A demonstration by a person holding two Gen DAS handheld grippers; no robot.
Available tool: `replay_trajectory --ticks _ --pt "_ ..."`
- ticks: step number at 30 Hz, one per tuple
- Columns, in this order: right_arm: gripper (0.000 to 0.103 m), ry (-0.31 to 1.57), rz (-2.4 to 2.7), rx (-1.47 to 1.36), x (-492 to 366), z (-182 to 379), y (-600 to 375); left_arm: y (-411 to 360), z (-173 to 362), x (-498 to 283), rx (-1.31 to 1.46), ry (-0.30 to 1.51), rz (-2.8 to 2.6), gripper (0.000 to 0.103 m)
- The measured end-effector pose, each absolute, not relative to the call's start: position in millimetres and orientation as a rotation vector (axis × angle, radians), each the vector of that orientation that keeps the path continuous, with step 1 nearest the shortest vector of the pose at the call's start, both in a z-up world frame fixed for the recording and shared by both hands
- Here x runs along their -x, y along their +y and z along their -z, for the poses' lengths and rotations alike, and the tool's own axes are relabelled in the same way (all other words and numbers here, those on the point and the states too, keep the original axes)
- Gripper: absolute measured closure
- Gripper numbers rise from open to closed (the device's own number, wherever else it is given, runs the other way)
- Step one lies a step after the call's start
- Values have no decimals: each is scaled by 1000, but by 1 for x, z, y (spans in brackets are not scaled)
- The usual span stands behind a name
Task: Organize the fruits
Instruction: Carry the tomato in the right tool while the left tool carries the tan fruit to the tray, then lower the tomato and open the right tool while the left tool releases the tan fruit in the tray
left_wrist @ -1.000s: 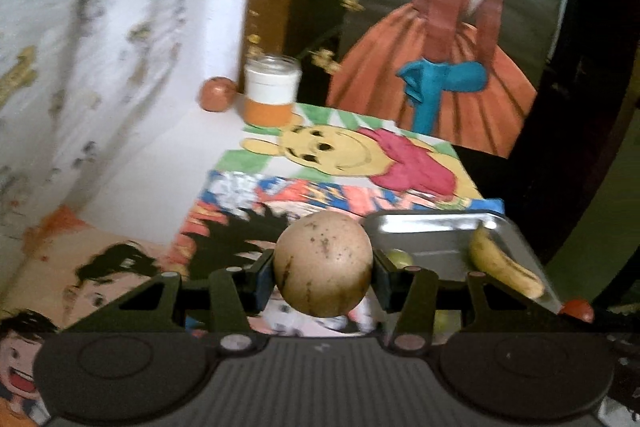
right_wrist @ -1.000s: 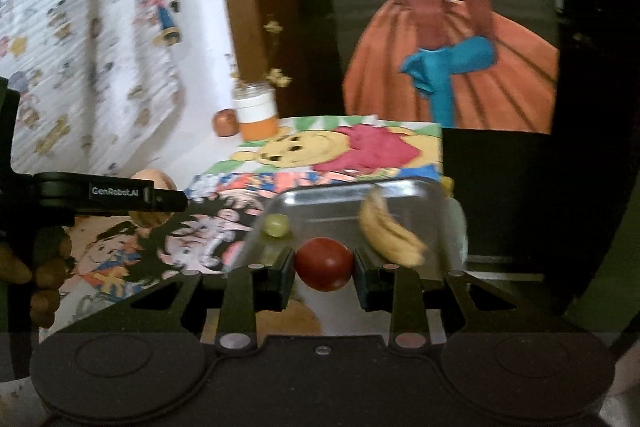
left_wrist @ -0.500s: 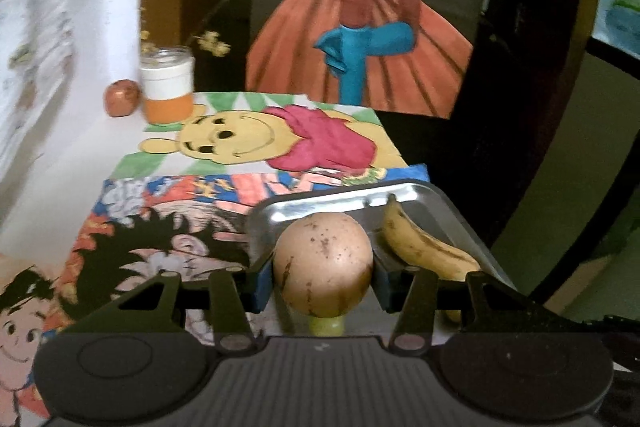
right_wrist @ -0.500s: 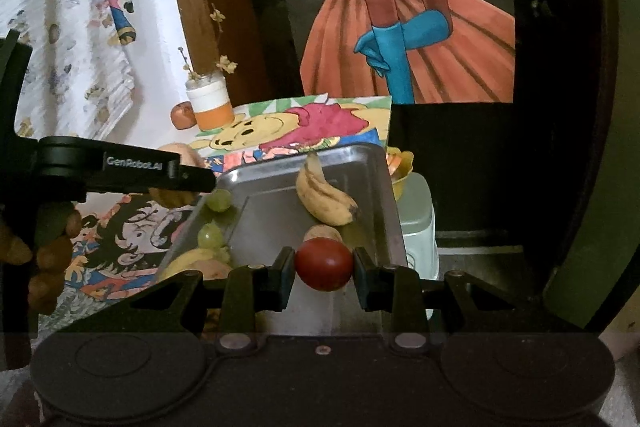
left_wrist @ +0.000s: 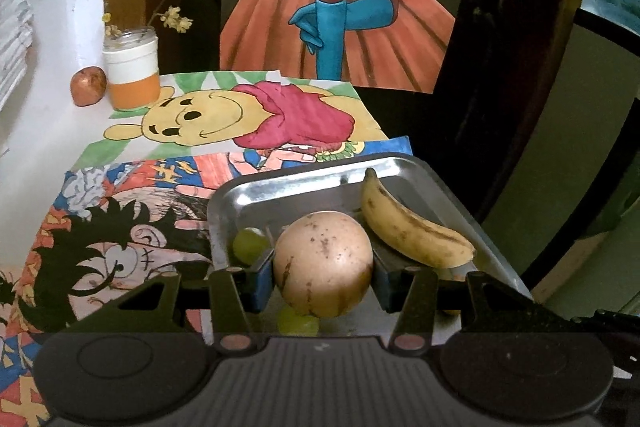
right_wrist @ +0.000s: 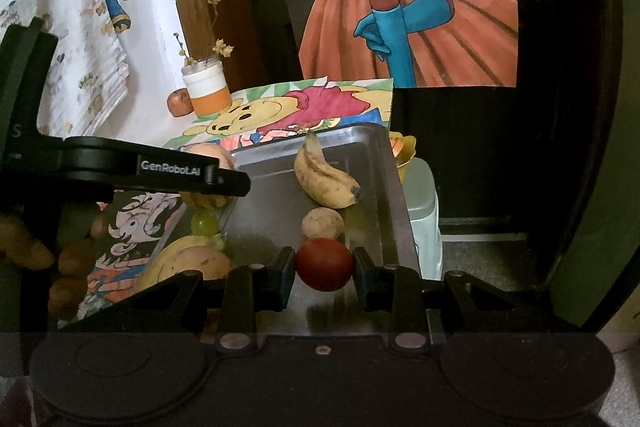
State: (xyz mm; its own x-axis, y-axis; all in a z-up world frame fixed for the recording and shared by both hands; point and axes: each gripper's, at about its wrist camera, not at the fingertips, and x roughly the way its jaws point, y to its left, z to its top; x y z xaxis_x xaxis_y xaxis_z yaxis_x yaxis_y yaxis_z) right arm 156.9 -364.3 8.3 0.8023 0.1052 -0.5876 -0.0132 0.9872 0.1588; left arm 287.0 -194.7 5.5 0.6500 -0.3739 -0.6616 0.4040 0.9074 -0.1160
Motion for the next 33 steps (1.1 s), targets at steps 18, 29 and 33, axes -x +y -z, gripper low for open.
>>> replay_trajectory --ticks 18,29,33 --pt "70 657 -69 -157 -162 -1 -365 -214 4 -298 -129 761 464 49" --pt "71 657 -71 -157 -161 -2 -364 -214 8 -298 -129 778 465 49" --pt "71 657 -71 -157 -162 -2 -364 -214 9 -299 -127 779 466 49"
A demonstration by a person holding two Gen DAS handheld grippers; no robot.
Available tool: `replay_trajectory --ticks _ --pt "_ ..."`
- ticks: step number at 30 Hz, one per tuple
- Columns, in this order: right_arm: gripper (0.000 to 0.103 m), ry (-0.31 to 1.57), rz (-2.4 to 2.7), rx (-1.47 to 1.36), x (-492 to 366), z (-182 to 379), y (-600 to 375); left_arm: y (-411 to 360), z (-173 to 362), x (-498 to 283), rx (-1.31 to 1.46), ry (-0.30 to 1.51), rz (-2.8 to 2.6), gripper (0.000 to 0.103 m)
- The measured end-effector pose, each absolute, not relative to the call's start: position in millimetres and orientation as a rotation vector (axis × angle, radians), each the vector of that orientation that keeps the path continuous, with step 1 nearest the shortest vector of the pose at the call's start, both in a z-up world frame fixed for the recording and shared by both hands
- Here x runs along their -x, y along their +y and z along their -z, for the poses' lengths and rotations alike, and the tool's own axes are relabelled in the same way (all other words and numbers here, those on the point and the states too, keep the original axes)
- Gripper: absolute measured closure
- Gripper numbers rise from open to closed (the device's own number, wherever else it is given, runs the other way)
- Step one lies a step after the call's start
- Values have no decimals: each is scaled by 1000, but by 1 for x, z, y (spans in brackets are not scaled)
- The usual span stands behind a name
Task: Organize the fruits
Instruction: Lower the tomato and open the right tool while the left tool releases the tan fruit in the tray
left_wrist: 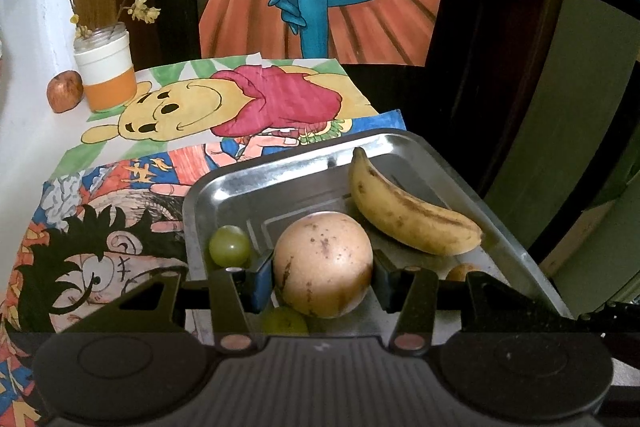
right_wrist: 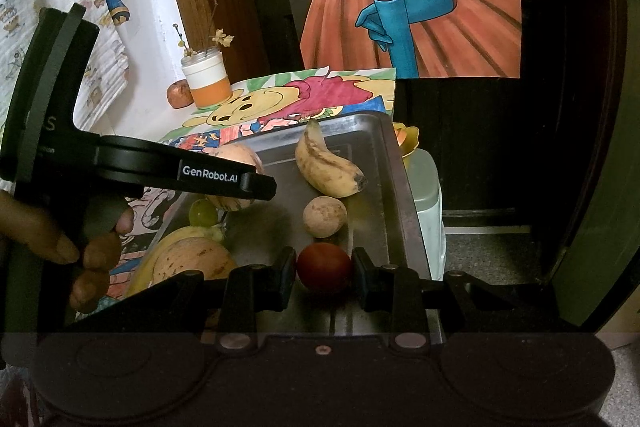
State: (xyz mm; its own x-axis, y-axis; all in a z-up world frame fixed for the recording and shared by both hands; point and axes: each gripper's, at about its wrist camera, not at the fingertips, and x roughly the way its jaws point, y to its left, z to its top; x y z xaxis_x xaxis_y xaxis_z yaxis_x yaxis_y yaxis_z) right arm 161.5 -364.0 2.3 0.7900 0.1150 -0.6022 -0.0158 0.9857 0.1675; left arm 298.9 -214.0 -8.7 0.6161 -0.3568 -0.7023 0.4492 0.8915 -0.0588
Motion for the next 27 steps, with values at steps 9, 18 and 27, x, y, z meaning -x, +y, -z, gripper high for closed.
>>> replay_trajectory --ticks 9,18,27 --pt "71 658 -71 -157 -162 -3 -364 -214 11 -300 -126 785 467 49" --pt "71 659 -71 -157 -162 -2 -363 -214 14 -301 -122 793 466 49" --pt "69 660 -71 -157 -162 -2 -363 -214 14 -301 -120 794 466 49"
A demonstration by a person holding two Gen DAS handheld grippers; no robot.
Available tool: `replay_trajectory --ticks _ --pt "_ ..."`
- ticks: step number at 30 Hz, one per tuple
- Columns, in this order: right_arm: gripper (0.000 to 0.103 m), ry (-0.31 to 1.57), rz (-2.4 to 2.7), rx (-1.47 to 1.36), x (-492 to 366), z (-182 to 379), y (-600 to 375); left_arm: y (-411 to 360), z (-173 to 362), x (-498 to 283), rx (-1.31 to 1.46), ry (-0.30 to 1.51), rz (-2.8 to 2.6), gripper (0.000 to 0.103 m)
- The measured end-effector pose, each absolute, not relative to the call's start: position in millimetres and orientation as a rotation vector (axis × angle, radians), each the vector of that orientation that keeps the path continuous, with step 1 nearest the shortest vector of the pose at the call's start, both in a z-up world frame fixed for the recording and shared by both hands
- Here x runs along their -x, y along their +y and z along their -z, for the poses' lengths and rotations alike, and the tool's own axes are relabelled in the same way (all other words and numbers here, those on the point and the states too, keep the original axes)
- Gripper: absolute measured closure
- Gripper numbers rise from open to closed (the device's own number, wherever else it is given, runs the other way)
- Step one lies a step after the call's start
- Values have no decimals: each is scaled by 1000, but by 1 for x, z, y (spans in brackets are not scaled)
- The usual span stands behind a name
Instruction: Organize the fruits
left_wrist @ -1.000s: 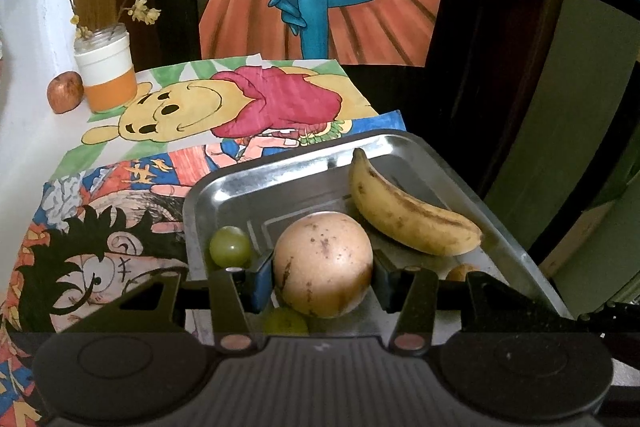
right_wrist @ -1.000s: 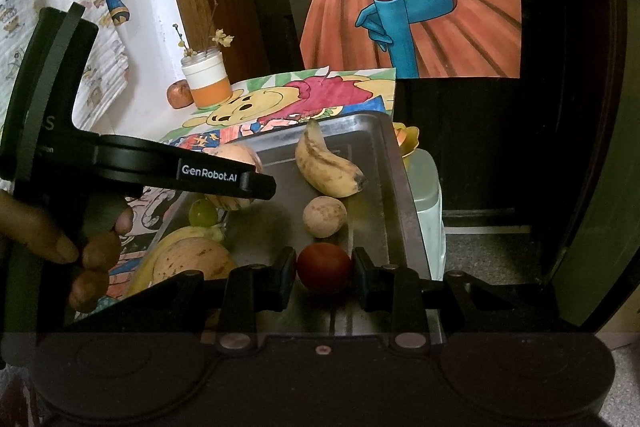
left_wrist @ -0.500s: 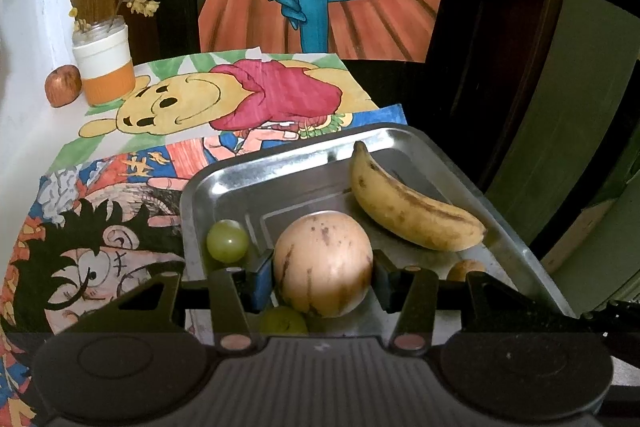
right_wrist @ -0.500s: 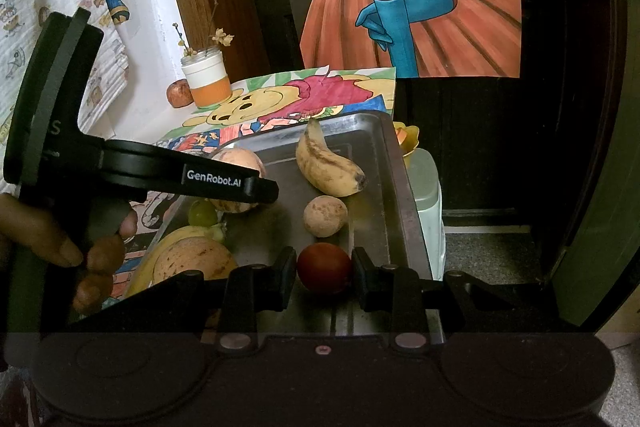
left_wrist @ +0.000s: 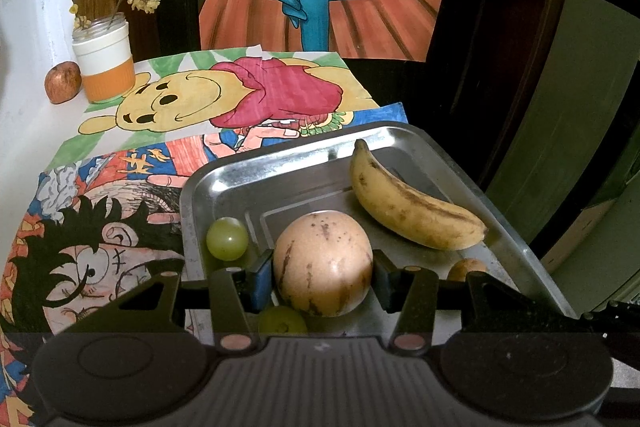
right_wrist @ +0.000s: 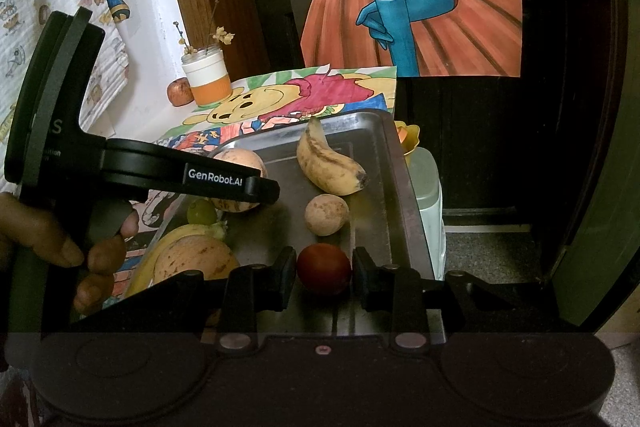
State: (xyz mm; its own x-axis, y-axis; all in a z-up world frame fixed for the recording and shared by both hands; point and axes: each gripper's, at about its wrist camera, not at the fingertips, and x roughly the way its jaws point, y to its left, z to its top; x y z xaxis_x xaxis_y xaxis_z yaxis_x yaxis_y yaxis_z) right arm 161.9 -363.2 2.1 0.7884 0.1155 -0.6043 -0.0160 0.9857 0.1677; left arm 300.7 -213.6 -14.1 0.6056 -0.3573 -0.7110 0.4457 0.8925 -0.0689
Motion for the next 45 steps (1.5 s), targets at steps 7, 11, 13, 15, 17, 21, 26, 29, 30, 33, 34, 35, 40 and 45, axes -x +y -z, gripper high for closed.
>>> replay_trajectory --ticks 7,11,13,15,17,21,26,29,30,33,34,35,40,45 --pt "68 659 -71 -158 -162 -2 -363 -212 12 -301 -117 783 459 48" --pt "66 659 -71 -158 -162 -2 -363 -212 9 -300 -115 777 459 46" --pt "64 659 -72 -158 -162 -2 -363 -212 8 -300 -115 774 459 44" --pt "63 658 -72 -160 -162 -2 -363 -212 7 -299 -113 772 459 43" --pt "62 656 -71 -160 -161 -2 -362 -211 6 -299 -111 770 458 42" --pt "58 650 -72 -163 -160 -3 -361 -208 3 -297 -102 764 455 37" --pt "52 640 -68 -162 -156 -6 -360 -204 -2 -294 -91 747 447 31" --pt "47 632 -63 -158 -154 -9 -359 -200 -6 -291 -80 735 440 25" --pt "44 629 -62 -157 -154 -9 -358 -198 -7 -289 -75 730 437 22" --pt "40 622 -64 -154 -152 -12 -356 -193 -11 -287 -60 721 424 18" --pt "39 620 -66 -153 -151 -13 -356 -191 -12 -286 -56 718 419 17" --pt "38 618 -67 -151 -150 -14 -355 -189 -13 -285 -51 714 415 14" --pt "24 604 -60 -144 -147 -19 -351 -178 -19 -278 -31 674 373 2" --pt "12 593 -56 -134 -145 -24 -346 -168 -26 -270 -6 646 358 0"
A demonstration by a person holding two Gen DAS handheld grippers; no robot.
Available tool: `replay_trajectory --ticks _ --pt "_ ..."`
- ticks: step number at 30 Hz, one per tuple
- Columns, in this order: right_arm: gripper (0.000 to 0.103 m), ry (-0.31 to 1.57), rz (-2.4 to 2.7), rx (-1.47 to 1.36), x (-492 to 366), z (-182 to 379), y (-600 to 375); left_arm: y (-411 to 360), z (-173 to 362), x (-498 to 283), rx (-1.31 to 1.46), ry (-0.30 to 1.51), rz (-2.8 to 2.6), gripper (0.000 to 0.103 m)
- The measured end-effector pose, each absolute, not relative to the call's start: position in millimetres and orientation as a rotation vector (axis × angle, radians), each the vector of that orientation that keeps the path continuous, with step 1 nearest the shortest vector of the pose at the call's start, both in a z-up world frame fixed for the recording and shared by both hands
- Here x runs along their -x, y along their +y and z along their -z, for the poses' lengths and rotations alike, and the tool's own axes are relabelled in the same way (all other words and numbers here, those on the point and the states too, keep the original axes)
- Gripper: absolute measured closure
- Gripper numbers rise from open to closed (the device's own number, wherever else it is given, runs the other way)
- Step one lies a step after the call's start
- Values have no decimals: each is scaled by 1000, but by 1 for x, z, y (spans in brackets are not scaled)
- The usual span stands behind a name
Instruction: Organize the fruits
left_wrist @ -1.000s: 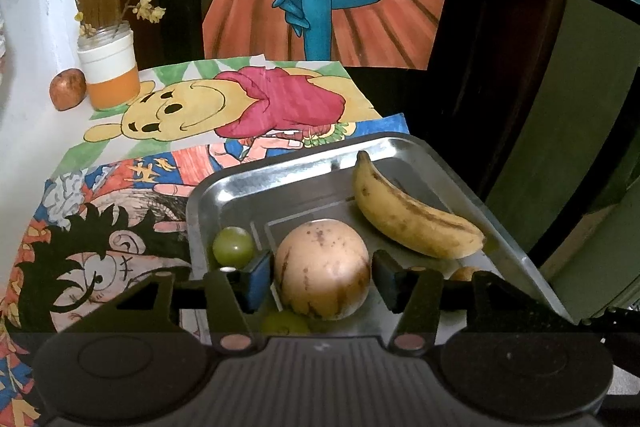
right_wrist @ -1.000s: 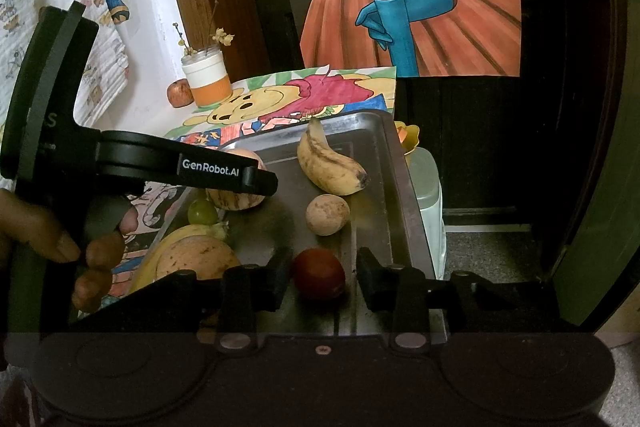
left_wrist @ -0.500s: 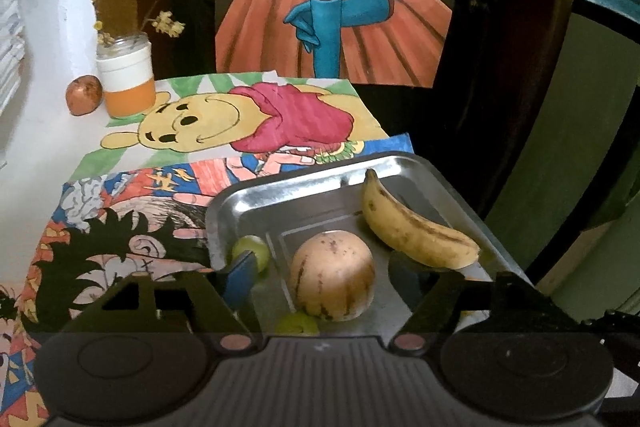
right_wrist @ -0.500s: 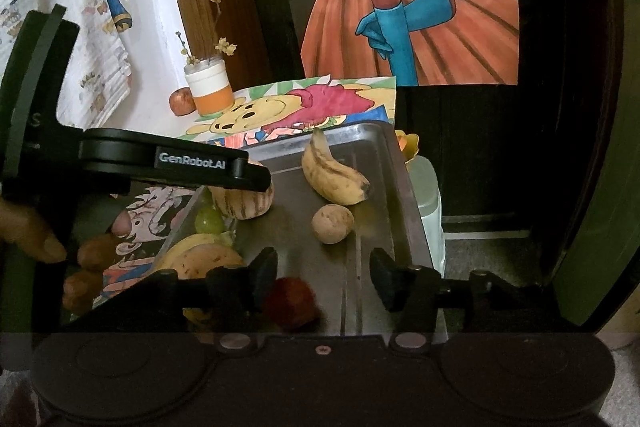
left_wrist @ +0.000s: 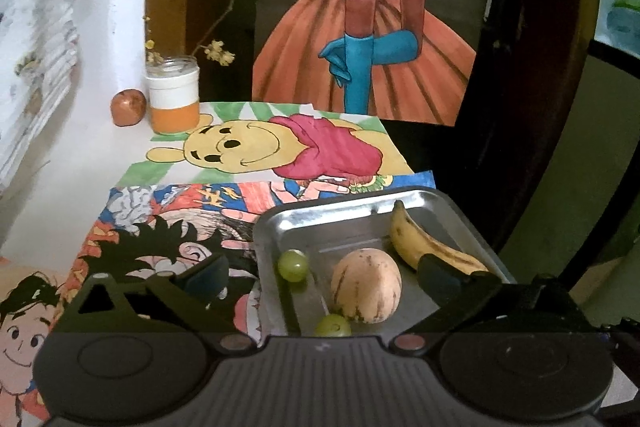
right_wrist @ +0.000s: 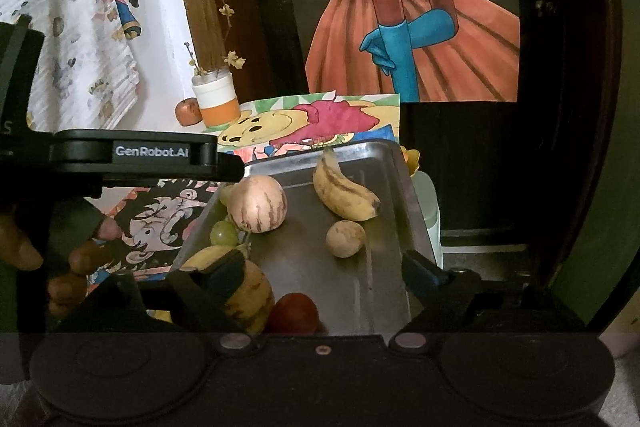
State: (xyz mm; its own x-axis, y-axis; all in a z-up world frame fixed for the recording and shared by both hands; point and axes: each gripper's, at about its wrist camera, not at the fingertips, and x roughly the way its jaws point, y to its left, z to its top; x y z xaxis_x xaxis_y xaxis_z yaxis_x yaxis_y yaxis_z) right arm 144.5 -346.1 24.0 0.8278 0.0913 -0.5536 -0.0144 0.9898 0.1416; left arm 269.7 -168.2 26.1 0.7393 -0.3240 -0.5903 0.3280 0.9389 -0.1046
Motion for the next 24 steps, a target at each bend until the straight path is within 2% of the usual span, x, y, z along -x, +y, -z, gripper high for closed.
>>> replay_trajectory --ticks 3,11,24 --pt "6 583 -60 -129 -142 -27 -343 -164 -28 -266 -1 644 353 0" --pt "2 569 -70 -118 -134 -35 -334 -148 -32 -253 20 629 316 0" --pt "1 539 -81 -104 -114 -48 -324 -115 -42 -220 63 595 239 0"
